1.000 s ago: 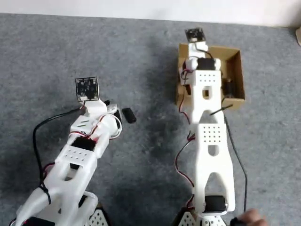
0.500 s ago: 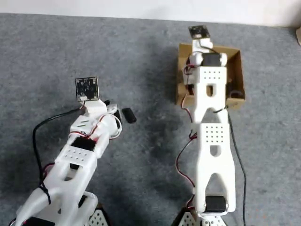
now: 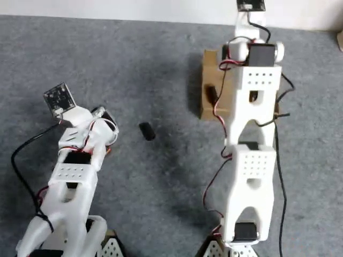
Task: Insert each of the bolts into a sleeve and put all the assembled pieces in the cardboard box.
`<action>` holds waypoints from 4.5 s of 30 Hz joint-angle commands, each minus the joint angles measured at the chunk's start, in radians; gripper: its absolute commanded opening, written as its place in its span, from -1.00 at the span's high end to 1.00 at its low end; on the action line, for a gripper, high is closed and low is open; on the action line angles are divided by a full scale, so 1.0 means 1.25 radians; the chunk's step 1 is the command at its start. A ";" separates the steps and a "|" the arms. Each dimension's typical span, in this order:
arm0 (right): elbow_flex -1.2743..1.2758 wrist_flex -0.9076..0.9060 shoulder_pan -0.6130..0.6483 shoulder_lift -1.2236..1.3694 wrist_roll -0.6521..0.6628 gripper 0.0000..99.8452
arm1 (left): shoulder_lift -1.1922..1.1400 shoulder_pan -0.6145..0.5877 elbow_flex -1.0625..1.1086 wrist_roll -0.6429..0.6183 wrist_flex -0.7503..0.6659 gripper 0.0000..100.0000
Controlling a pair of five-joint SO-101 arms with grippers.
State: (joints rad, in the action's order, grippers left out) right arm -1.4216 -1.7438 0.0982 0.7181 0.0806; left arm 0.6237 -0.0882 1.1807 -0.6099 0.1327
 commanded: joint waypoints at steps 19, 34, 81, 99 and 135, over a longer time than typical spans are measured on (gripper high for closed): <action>1.395 0.280 0.506 -1.017 0.112 0.39 | 0.008 -0.090 -0.061 -0.017 -0.015 0.99; 1.533 0.639 0.584 -0.703 0.060 0.39 | 0.008 -0.096 -0.062 -0.017 -0.015 0.99; 1.164 0.726 0.516 -0.233 -0.027 0.39 | 0.008 -0.132 -0.069 -0.016 -0.016 0.99; 1.110 0.695 0.498 -0.144 -0.060 1.00 | 0.008 -0.153 -0.075 -0.016 -0.015 0.99; 1.569 0.386 0.182 -1.152 0.088 0.99 | 0.007 -0.334 -0.261 -0.239 0.729 0.99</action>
State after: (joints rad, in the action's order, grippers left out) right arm 0.4427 -1.3234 0.3959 -0.6352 0.1726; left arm 0.6222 -0.4381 0.8508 -0.7664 1.0134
